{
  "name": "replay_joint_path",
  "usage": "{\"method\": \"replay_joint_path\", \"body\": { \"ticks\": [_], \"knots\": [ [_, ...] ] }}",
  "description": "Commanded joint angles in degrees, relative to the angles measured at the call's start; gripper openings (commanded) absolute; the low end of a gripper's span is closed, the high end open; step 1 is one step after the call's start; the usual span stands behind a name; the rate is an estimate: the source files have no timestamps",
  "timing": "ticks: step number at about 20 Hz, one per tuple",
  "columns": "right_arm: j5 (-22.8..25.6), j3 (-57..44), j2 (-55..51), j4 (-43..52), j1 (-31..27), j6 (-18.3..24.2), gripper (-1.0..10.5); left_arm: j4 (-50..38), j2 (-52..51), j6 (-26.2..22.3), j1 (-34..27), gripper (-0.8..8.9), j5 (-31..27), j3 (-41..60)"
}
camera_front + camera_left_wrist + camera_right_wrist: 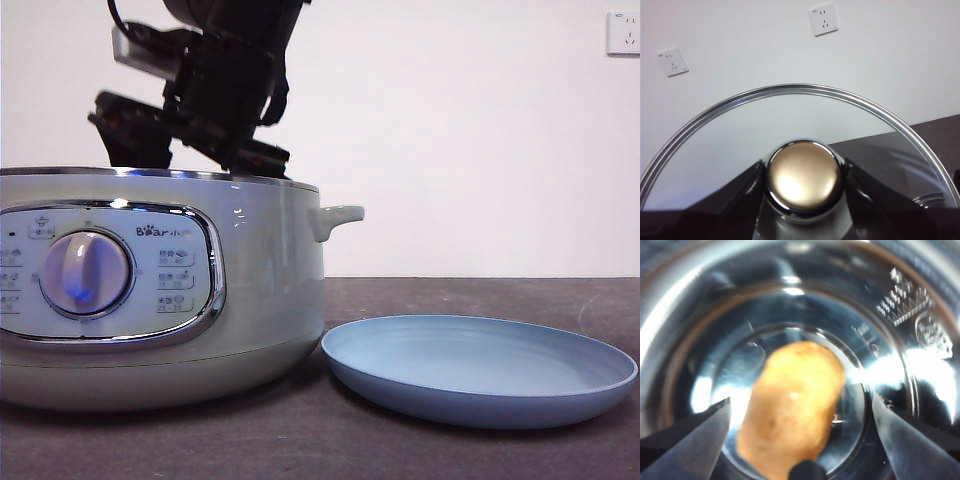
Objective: Take the potato out from the steamer,put the potato on the plate,close the lid
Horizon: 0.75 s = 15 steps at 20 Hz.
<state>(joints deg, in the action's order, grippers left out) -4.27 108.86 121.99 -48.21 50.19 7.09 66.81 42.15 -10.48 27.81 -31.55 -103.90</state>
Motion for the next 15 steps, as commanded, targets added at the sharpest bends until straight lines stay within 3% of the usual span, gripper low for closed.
{"method": "replay_joint_path", "body": {
  "ticks": [1, 3, 5, 7, 10, 15],
  "knots": [
    [0.04, 0.17, 1.92, -0.20, 0.13, 0.24, 4.7, -2.75, -0.44, -0.24, -0.04, -0.08, -0.02, -0.48],
    [0.07, 0.17, 1.99, 0.52, 0.33, 0.24, 4.1, -2.51, -0.44, -0.22, -0.04, -0.08, 0.09, -0.48],
    [0.22, 0.28, 1.68, 0.94, 0.46, 0.46, 1.5, -2.43, -0.44, -0.07, -0.04, -0.09, 0.15, -0.48],
    [0.26, 1.84, 1.05, -0.81, 0.37, 1.60, 0.0, -2.45, -0.42, -0.02, -0.04, -0.09, 0.52, -0.48],
    [0.13, 5.75, -2.84, -1.92, 0.09, 1.81, -0.1, -2.47, 0.79, 0.22, -0.04, -0.09, 0.61, -0.48],
    [0.15, 7.93, -20.11, -3.76, -3.43, 3.50, -0.1, -6.32, 7.17, 0.15, -0.04, -0.09, 8.50, -0.48]
  ]
}}
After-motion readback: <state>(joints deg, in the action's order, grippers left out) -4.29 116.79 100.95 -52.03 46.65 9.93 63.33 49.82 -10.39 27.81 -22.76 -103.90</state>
